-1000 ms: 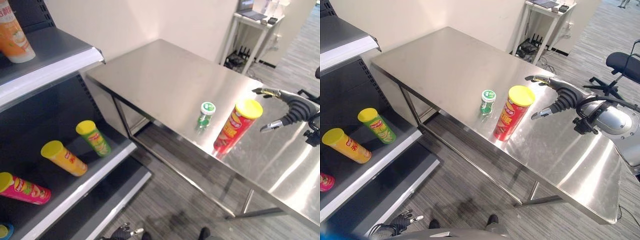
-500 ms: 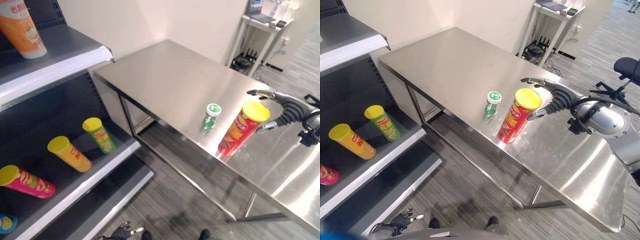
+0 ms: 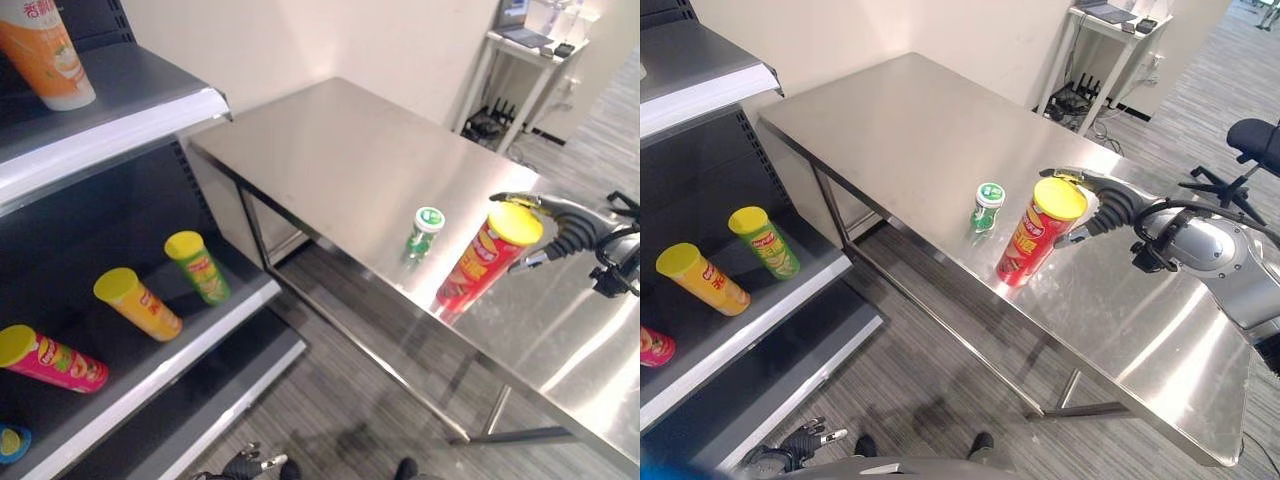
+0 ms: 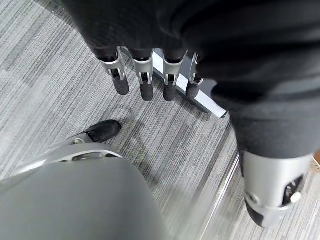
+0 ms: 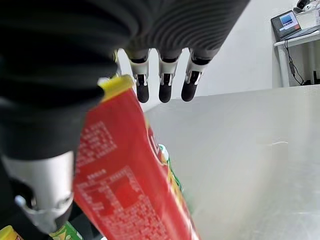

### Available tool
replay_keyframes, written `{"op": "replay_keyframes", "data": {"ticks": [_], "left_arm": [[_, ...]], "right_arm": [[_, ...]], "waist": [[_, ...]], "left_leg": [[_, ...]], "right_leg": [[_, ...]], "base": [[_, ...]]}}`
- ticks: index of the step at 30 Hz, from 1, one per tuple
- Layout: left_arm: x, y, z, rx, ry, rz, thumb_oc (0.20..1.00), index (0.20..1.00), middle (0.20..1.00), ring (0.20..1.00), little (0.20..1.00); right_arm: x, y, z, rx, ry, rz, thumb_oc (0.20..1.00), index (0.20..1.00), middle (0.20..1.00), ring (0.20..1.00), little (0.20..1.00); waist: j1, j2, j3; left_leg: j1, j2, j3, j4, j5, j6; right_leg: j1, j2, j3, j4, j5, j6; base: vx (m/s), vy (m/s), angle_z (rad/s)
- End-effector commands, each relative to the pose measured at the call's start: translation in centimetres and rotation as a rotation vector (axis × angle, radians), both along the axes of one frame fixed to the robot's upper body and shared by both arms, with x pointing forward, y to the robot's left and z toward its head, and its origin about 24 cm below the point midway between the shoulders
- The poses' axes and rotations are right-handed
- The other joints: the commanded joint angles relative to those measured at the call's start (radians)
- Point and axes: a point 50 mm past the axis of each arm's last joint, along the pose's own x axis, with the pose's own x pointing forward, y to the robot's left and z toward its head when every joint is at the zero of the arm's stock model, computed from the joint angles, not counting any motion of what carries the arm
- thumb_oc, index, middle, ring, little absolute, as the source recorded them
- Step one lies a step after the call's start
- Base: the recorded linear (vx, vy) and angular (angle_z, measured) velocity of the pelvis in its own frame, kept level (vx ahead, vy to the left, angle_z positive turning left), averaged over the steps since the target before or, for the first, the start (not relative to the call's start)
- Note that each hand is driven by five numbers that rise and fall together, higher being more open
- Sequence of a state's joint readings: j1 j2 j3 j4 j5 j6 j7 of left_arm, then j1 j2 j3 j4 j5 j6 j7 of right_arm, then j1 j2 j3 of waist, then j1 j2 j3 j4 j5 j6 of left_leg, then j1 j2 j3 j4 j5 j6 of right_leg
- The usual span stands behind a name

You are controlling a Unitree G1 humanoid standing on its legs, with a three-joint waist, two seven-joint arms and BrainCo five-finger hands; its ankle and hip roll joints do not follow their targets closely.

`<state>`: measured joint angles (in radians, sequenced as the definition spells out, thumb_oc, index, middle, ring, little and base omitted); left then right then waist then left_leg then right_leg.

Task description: Put the goods on the table back onto the shelves and tidy them up.

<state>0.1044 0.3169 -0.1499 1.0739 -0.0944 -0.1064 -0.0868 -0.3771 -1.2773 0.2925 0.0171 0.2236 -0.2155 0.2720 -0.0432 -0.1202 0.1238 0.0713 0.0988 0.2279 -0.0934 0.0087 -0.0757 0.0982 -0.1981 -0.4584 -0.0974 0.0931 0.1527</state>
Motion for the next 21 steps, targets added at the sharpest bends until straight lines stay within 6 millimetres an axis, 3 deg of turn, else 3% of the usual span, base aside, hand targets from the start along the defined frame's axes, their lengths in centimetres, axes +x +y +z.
{"op": "replay_keyframes", "data": {"ticks": [1, 21], "left_arm": [[2.16, -0.22, 0.49, 0.010, -0.058, -0.048, 1.000, 1.000, 1.000, 1.000, 1.000], [2.11, -0.27, 0.44, 0.010, -0.058, -0.041, 1.000, 1.000, 1.000, 1.000, 1.000]], "right_arm": [[0.79, 1.05, 1.54, -0.048, -0.065, 0.038, 1.000, 1.000, 1.000, 1.000, 1.000], [0.95, 1.58, 2.03, -0.018, -0.088, 0.056, 1.000, 1.000, 1.000, 1.000, 1.000]], "waist": [[0.049, 0.025, -0.015], [0.053, 0.019, -0.015]], "left_leg": [[0.030, 0.104, 0.035, 0.006, 0.008, -0.094], [0.031, 0.104, 0.031, 0.006, 0.006, -0.093]], "right_leg": [[0.028, -0.008, 0.003, 0.018, -0.035, 0.033], [0.032, -0.009, 0.000, 0.019, -0.035, 0.033]], "base": [[0.00, 0.000, 0.00], [0.00, 0.001, 0.01]]}}
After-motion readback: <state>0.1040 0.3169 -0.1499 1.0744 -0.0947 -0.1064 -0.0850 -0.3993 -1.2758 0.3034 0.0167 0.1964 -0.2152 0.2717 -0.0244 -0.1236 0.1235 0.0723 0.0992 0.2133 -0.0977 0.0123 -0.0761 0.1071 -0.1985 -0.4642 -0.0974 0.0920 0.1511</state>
